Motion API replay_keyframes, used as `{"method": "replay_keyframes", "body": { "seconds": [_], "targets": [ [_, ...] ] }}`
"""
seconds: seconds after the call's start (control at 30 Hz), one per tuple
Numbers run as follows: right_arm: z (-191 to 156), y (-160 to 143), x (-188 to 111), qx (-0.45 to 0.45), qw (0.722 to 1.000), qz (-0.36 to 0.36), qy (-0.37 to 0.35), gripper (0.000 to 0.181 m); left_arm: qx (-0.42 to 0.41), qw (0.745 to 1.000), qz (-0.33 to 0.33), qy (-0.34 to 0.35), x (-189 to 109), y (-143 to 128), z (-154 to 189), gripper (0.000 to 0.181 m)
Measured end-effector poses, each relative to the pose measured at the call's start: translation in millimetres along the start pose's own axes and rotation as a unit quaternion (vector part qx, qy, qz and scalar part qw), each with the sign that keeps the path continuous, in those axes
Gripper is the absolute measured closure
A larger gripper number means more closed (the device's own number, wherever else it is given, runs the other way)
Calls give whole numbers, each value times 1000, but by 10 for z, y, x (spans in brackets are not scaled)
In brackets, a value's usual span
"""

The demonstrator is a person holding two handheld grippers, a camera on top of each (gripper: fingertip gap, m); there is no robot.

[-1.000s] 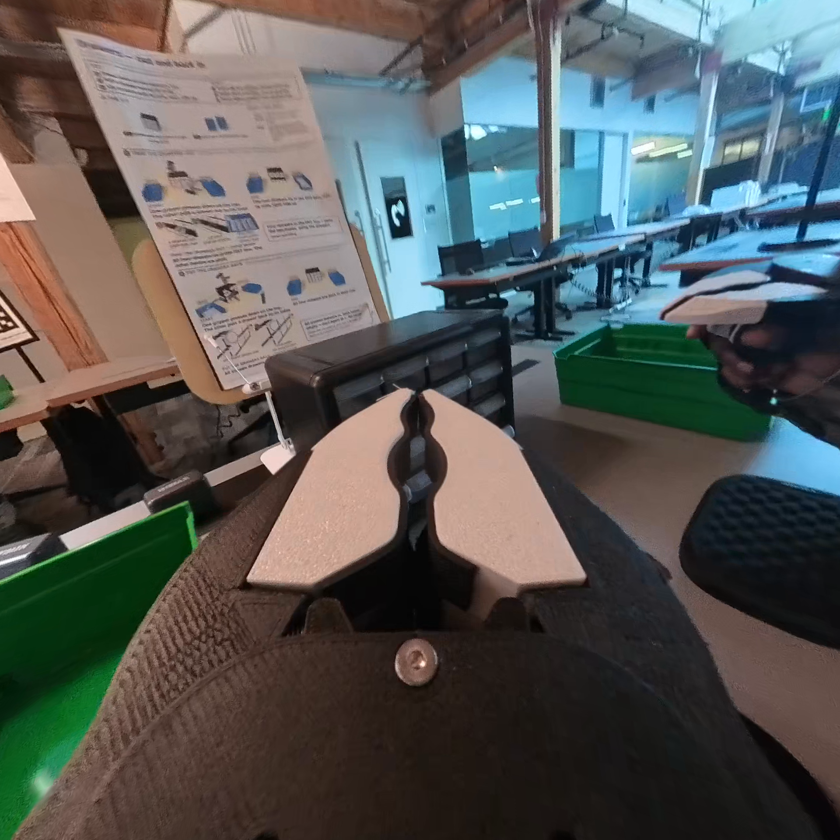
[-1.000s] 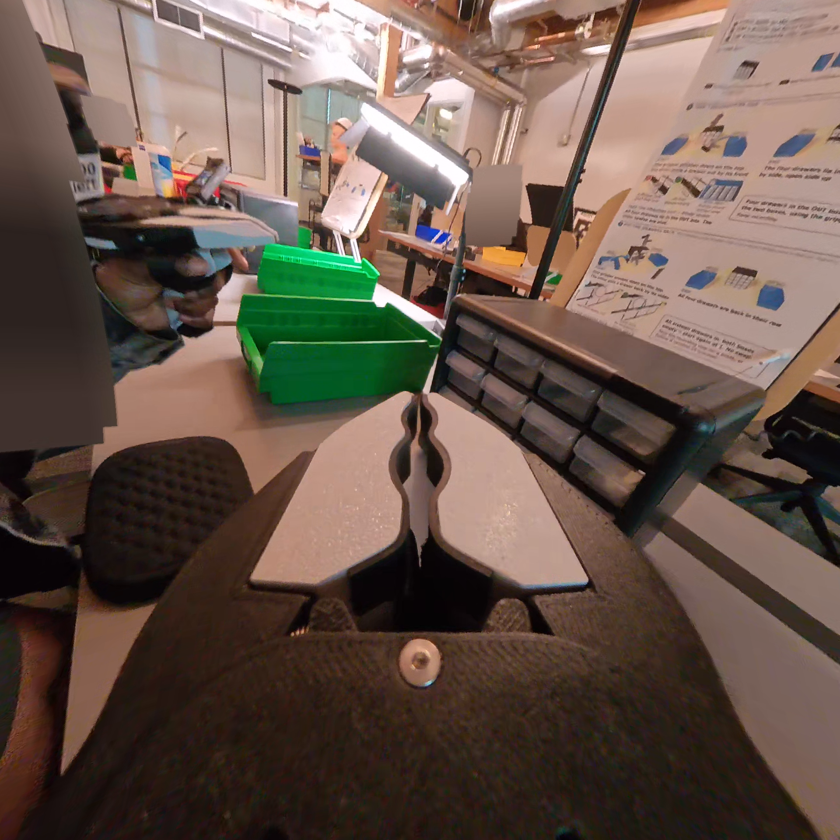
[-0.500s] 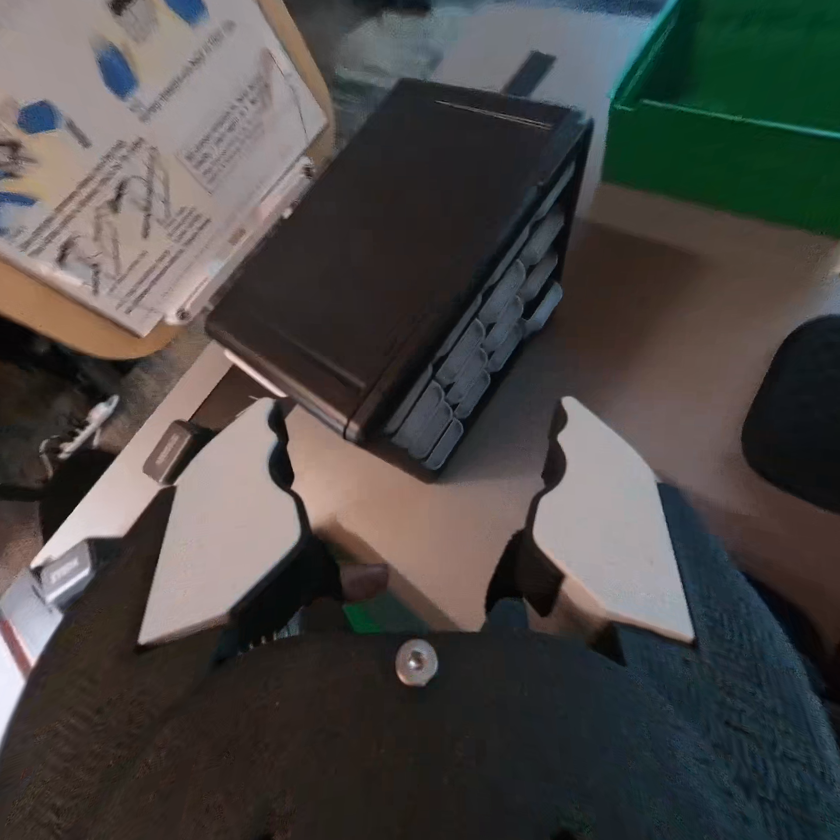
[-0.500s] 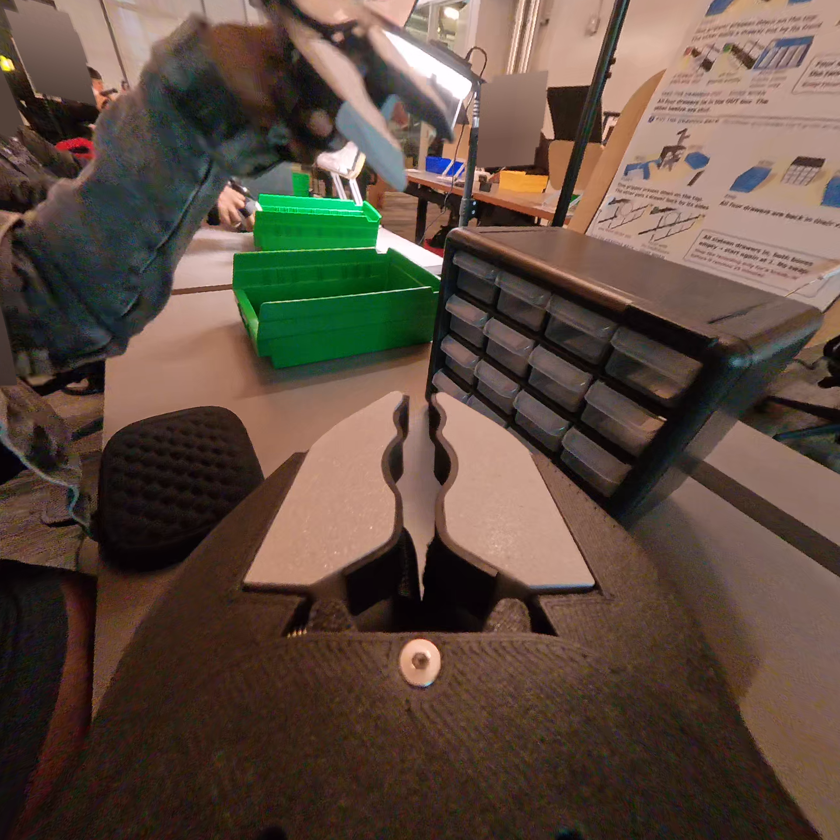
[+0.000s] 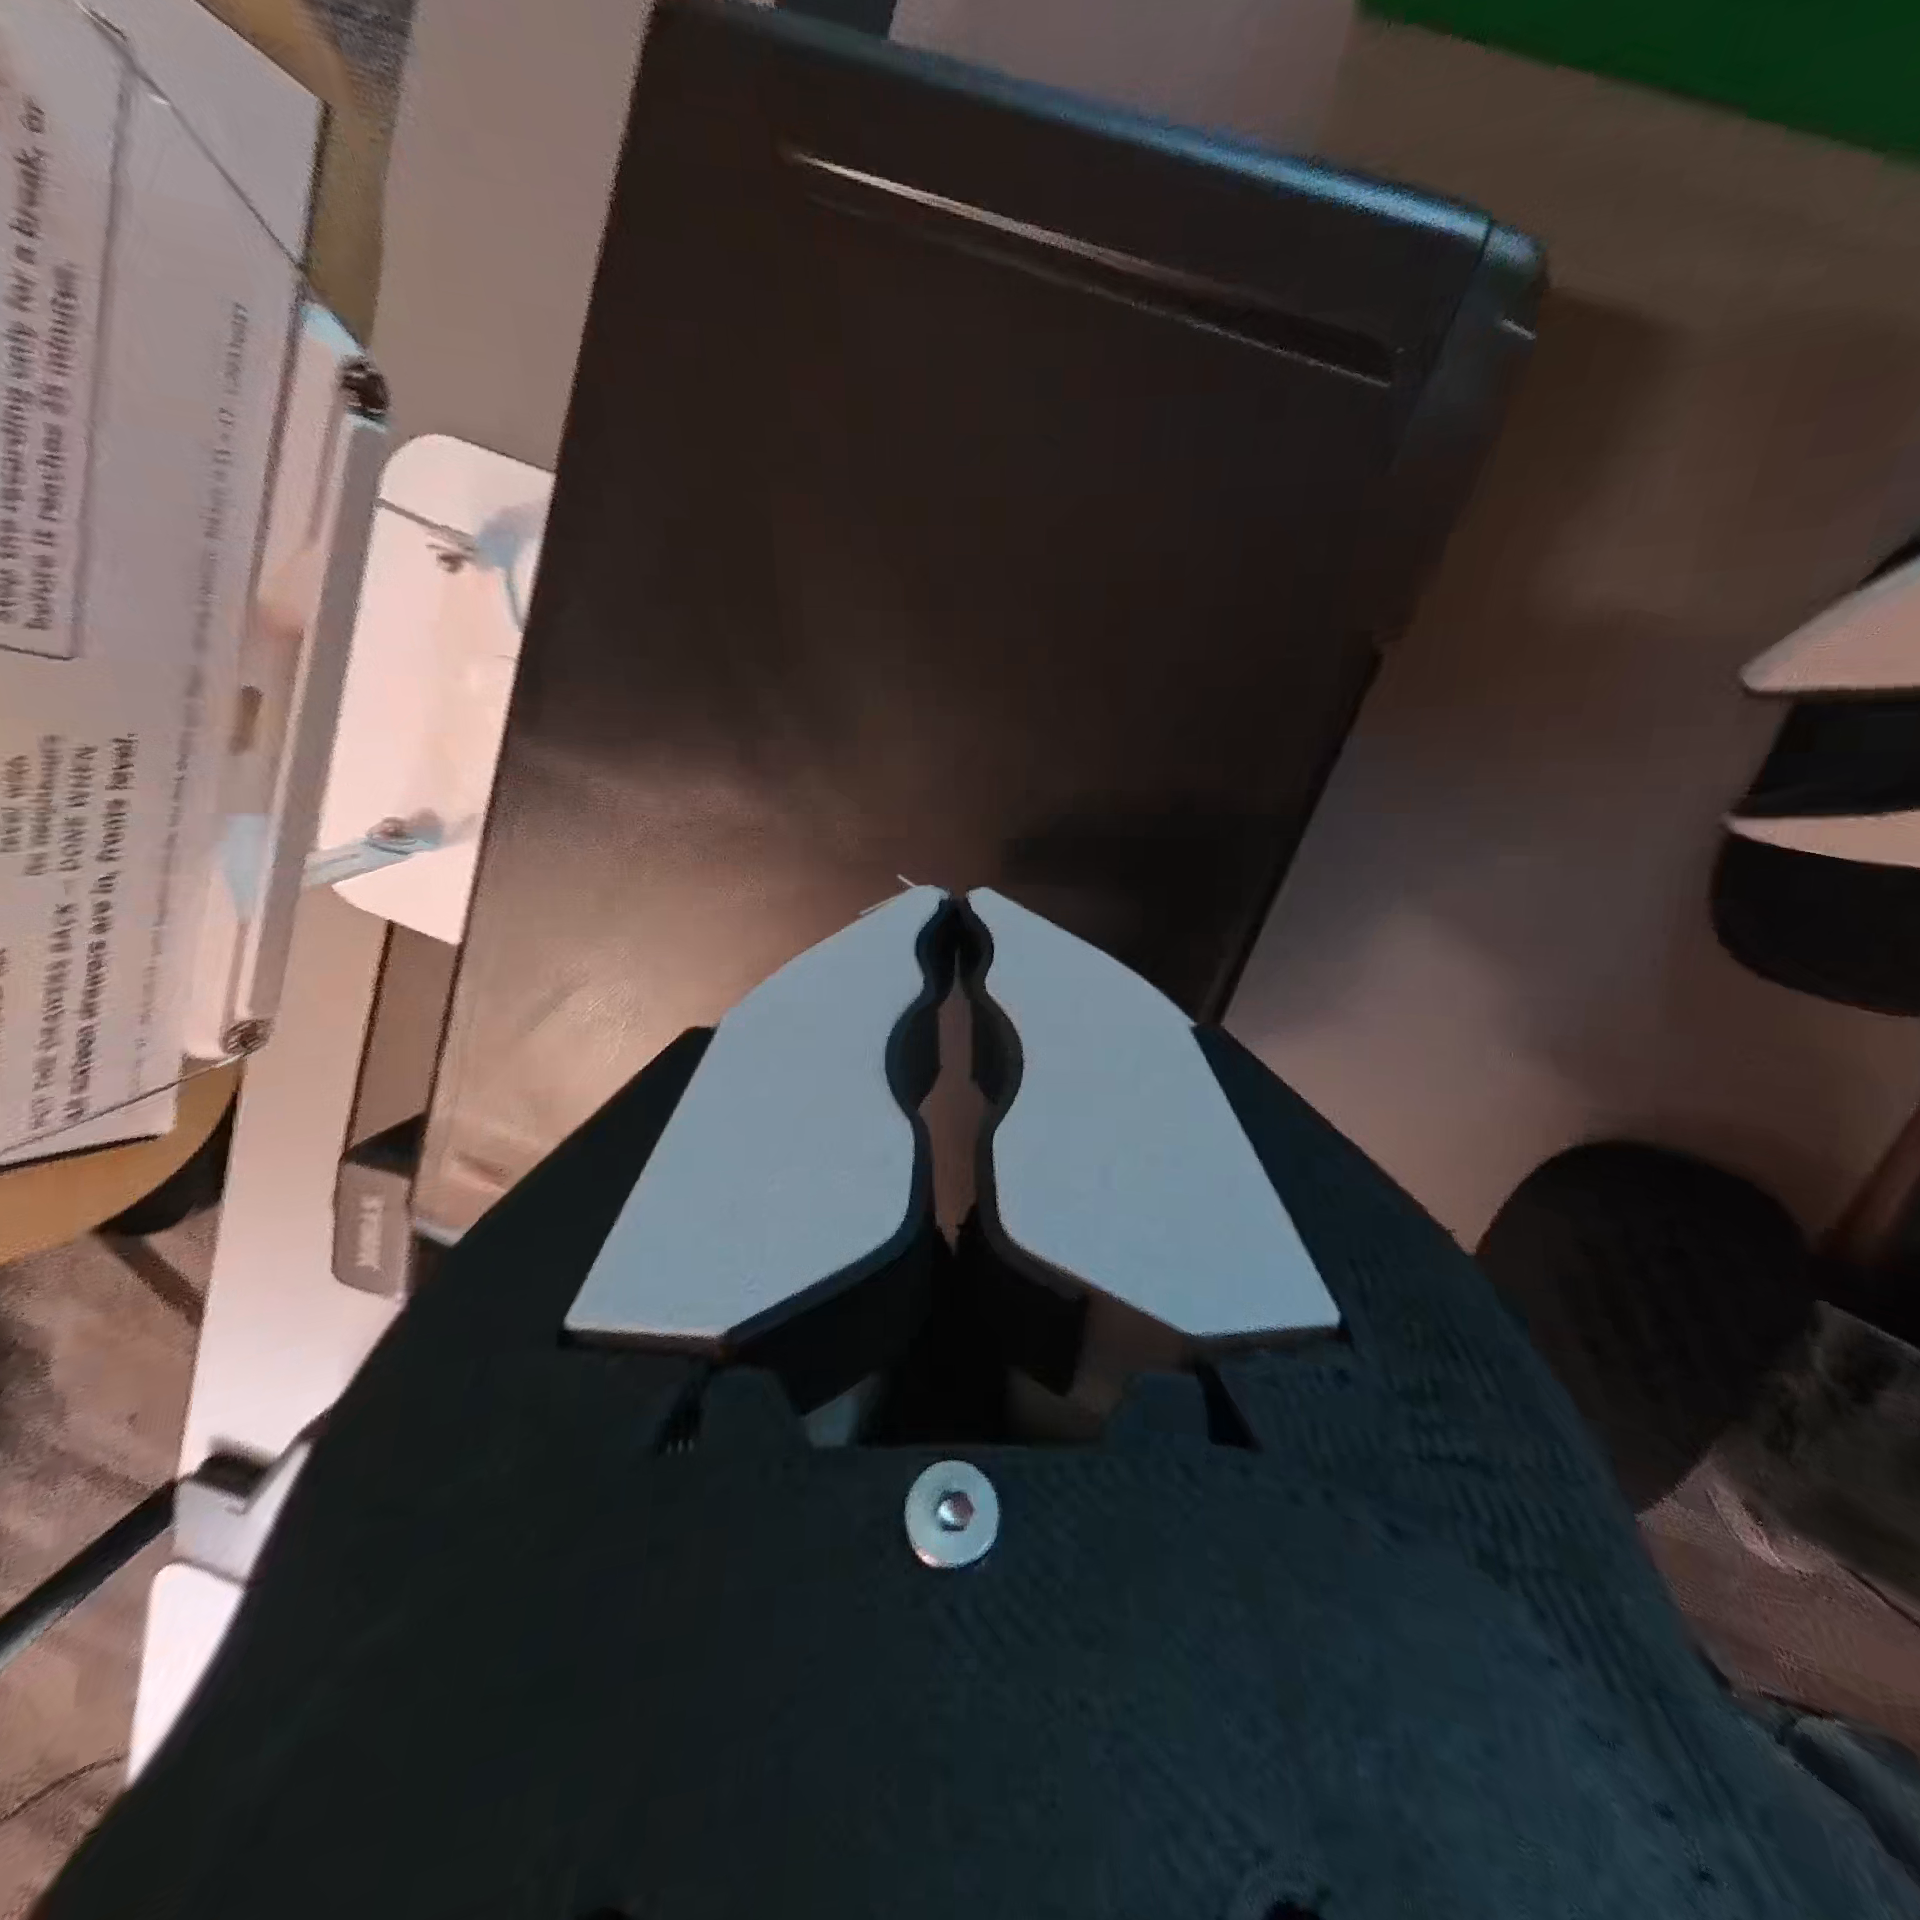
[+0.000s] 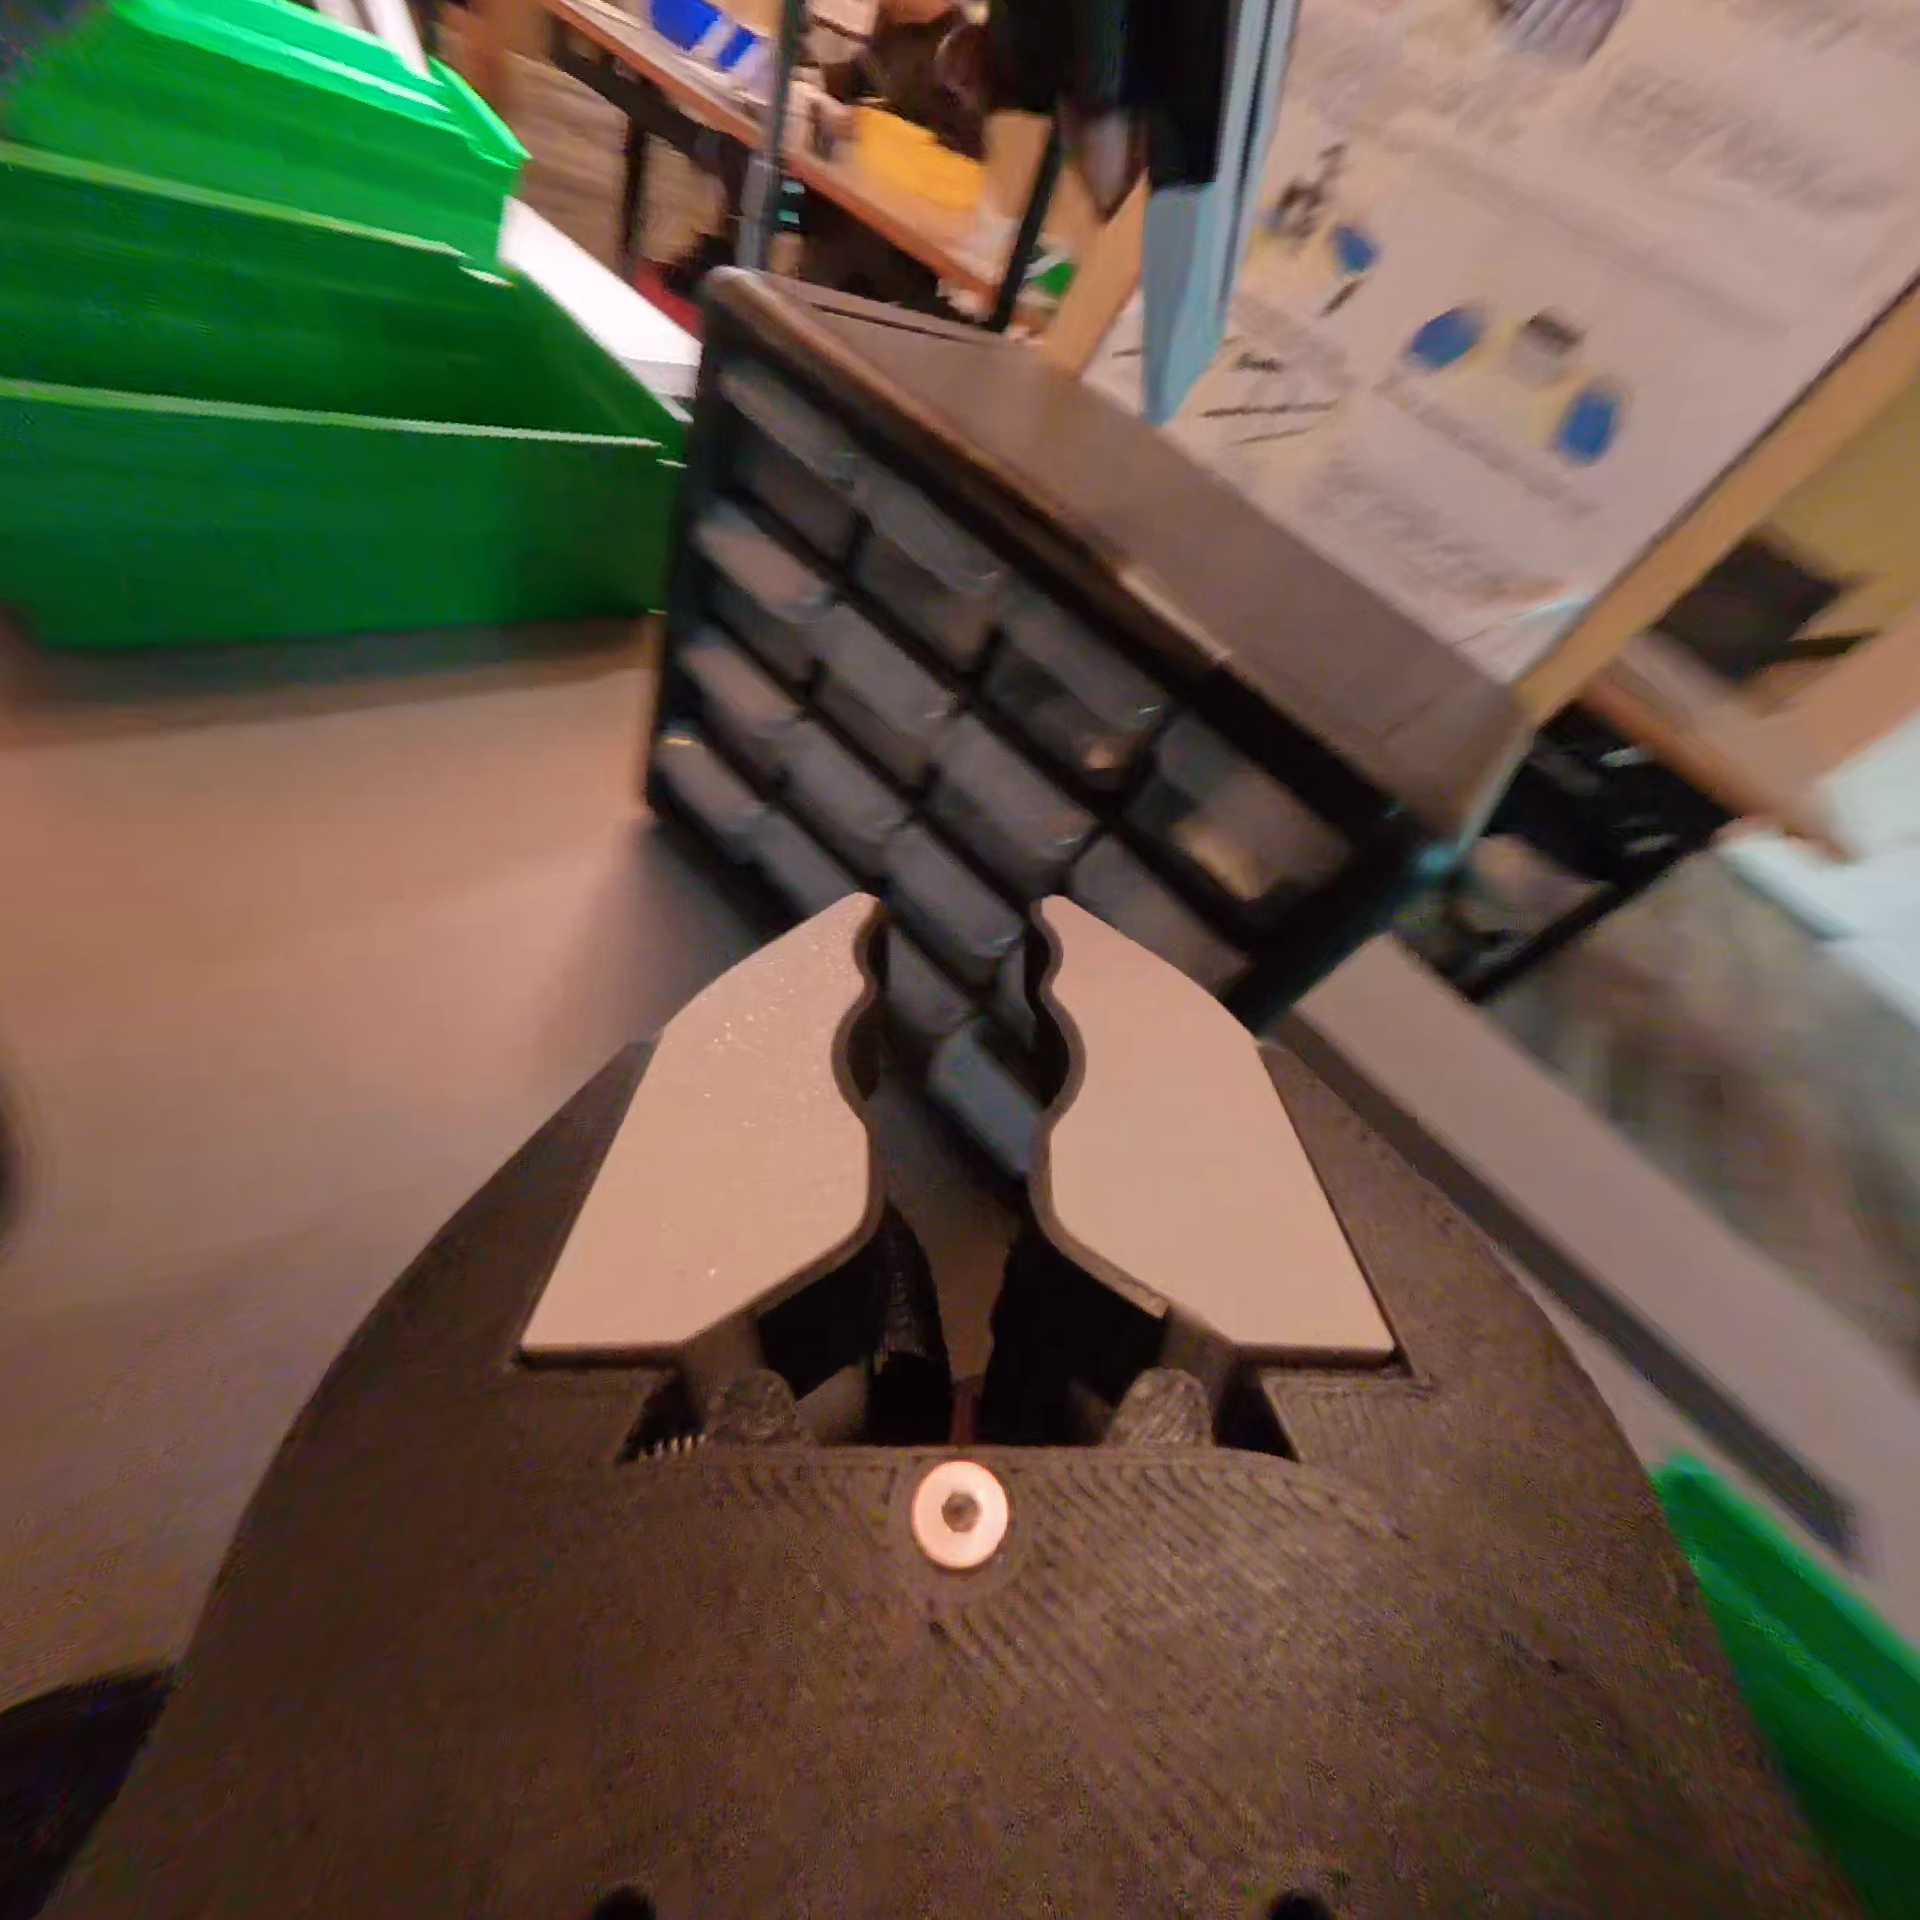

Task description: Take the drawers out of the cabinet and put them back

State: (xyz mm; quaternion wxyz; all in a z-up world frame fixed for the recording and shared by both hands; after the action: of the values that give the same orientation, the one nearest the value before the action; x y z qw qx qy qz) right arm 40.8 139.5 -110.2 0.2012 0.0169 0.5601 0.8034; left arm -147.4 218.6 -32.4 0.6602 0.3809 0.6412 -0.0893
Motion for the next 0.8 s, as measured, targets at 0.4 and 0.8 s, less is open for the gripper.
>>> {"method": "replay_keyframes", "body": {
  "seconds": [0.4, 0.8],
  "targets": [
    [305, -26, 464, -357, 912, -15, -201, 155, 26, 993, -112, -26, 146, 32, 34, 180],
    [385, -169, 709, -480, 840, -52, -248, 166, 19, 994, -101, -39, 142, 26, 19, 181]
  ]
}}
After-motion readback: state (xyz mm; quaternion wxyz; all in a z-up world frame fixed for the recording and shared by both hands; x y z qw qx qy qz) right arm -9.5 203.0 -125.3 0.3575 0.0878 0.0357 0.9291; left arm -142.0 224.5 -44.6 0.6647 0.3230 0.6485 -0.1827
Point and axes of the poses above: each gripper's, where its closed fingertips meet, x out along the fingers, y out of its top, z = x × y across the jaws, the point moved 5 cm from there along -x, back along the fingers, and after that the axes turned 2 degrees about z, right-handed, at the moved point
